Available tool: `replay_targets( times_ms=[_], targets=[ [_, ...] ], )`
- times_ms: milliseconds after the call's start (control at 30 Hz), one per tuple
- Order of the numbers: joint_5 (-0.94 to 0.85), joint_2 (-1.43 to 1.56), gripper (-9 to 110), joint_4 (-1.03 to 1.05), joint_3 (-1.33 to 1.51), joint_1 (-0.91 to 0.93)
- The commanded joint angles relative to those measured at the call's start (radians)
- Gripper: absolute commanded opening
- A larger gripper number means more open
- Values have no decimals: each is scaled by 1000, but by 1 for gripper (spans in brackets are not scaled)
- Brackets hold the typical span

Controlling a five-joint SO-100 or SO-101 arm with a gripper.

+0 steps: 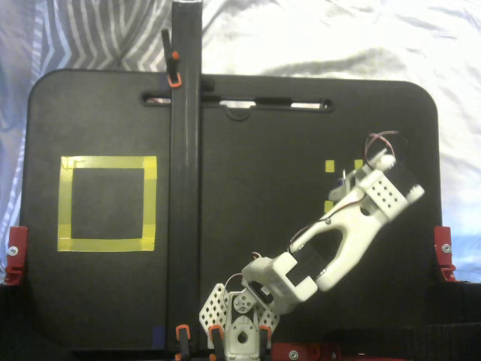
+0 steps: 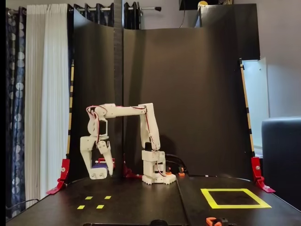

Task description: Grasp a block and put it in the designated area.

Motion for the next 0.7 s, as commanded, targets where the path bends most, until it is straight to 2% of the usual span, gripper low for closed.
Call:
replay_targets(
  times_ms=[0, 367, 667],
  targets=[
    [49, 61, 13, -9, -20, -43],
    [336, 71, 13, -143, 74, -264],
    [597, 74, 13, -149, 80, -485]
  ],
)
